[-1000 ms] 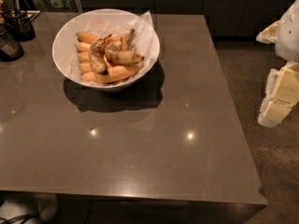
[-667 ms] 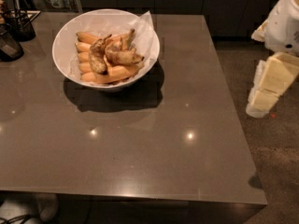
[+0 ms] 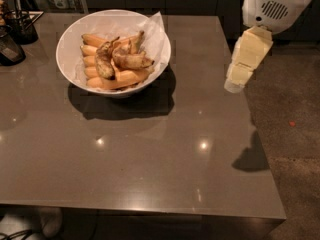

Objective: Pick banana from white bowl

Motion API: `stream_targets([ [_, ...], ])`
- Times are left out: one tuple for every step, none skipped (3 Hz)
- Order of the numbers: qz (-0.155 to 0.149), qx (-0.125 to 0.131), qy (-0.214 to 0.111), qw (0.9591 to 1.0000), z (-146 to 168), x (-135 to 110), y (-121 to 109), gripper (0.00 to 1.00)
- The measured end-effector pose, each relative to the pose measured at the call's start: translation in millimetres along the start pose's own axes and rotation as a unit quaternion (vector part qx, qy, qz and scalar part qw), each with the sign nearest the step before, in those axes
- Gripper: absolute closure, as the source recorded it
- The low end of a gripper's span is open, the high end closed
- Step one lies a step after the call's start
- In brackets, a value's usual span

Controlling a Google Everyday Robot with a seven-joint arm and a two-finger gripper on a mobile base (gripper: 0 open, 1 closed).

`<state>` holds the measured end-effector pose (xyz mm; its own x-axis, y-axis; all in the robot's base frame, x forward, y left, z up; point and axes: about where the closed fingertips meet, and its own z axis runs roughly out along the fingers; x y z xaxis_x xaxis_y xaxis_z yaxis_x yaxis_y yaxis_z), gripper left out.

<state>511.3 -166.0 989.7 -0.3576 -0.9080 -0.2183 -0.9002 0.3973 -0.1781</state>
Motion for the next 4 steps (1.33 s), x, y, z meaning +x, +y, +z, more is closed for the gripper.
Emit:
stream_targets([
  [0.006, 0.001, -0.014, 0.9999, 2.6, -17.6, -4.6, 0.00],
  [-0.020, 0.007, -0.004, 0.9998, 0.9, -49.0, -1.2, 0.00],
  [-0.068, 0.014, 0.022, 0.9973, 13.1, -84.0, 4.1, 0.00],
  [-0.069, 0.024, 0.010, 0.9973, 13.9, -91.5, -0.4, 0.00],
])
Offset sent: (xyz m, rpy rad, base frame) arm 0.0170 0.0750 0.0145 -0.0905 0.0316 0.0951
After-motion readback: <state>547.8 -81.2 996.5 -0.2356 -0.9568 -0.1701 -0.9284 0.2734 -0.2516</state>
